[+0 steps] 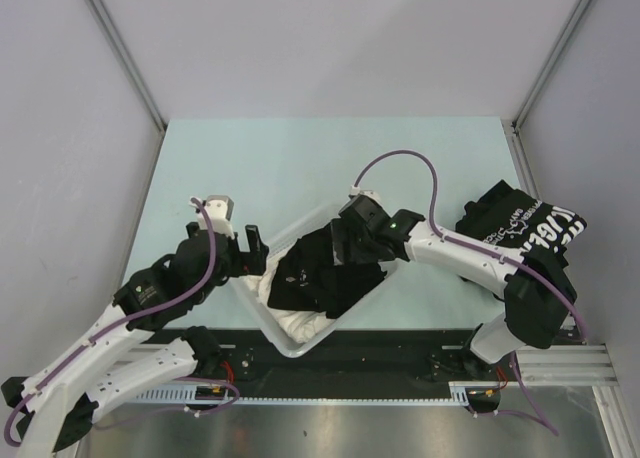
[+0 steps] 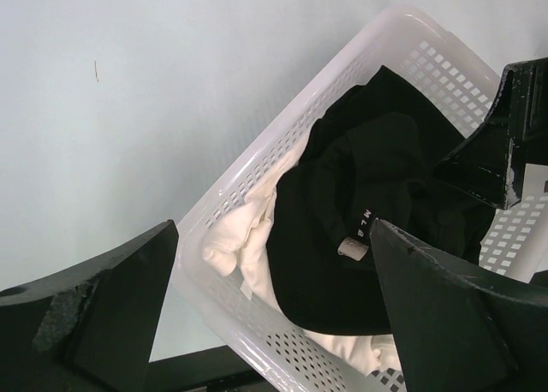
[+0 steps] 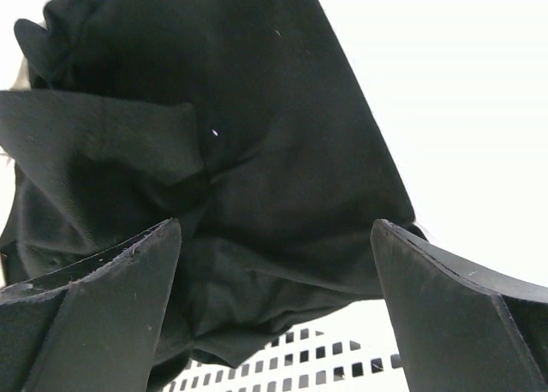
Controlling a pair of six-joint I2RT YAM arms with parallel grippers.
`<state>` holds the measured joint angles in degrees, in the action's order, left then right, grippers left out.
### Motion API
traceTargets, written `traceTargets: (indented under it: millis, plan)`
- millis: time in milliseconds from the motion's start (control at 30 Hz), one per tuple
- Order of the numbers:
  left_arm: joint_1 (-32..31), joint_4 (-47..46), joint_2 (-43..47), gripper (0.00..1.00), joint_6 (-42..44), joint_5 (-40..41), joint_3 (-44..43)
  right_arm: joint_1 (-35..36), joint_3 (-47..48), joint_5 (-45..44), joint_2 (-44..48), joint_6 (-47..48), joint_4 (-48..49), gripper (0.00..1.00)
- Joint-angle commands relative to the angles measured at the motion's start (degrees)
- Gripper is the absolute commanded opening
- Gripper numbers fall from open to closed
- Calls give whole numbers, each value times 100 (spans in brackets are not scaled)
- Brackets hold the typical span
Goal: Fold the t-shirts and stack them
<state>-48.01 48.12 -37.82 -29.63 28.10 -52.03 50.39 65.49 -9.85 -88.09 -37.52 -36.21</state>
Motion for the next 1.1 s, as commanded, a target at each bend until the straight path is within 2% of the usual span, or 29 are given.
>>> traceTargets:
  millis: [0,267,733,1067]
  plan:
    - [28,-109,-23,100,-43,29,35,-3,-168,-105,389,-89,-27,98]
    - [28,-145,-23,100,-61,3,70,-144,-450,62,495,-116,175,98]
    - [28,-136,-111,100,53,3,-62,-144,-573,387,284,-116,448,90]
    - [28,-4,-58,100,124,38,-343,-73,-582,615,135,157,228,88]
